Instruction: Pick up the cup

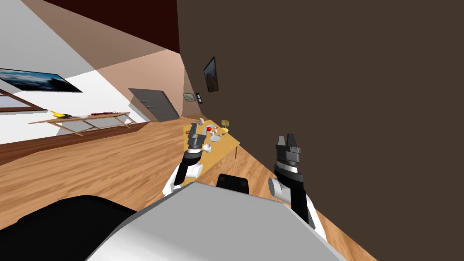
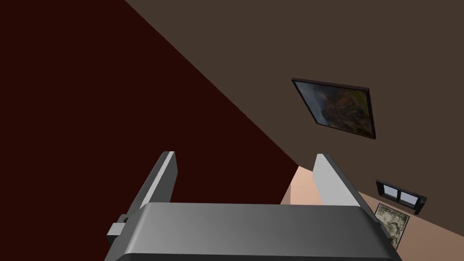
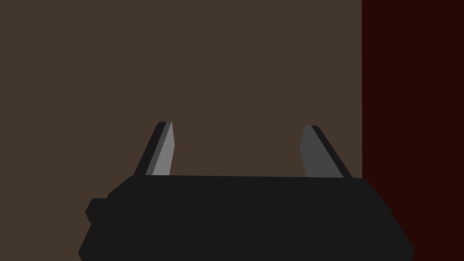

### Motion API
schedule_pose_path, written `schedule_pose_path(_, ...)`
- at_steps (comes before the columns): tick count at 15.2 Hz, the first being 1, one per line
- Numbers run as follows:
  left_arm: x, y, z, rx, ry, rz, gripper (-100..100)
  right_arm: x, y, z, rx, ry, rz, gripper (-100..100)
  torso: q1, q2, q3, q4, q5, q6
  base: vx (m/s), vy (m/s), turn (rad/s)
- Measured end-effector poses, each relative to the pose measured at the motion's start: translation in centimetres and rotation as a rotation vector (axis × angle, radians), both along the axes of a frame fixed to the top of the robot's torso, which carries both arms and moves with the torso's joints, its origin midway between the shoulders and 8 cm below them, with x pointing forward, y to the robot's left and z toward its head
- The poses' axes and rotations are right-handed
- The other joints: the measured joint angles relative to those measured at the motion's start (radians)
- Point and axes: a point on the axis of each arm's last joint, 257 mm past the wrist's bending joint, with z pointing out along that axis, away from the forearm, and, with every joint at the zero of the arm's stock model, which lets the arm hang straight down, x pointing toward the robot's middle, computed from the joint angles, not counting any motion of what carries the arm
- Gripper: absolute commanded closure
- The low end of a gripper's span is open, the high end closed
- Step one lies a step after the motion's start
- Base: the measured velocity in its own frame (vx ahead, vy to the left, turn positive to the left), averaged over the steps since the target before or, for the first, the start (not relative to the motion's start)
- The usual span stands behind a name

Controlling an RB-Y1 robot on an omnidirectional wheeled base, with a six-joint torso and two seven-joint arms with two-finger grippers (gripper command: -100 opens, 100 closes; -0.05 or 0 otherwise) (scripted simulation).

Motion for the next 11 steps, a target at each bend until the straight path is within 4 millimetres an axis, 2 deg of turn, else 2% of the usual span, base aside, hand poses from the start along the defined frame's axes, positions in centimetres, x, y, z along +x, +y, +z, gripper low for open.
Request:
schedule_pose_path(2, 0.8, 0.2, -0.9, 0.01, 0.042, -0.006, -100, 0.0, 0.0, 0.0, 0.0, 0.0, 0.0, 0, 0.0, 0.0, 0.0, 0.0, 0.0, 0.0, 0.016, -0.016, -0.076)
schedule_pose_path(11, 4.4, 3.7, -7.4, 0.009, 0.294, 0.009, -100, 0.0, 0.0, 0.0, 0.0, 0.0, 0.0, 0, -0.001, -0.001, 0.0, 0.0, 0.0, 0.0, 0.016, -0.015, -0.06)
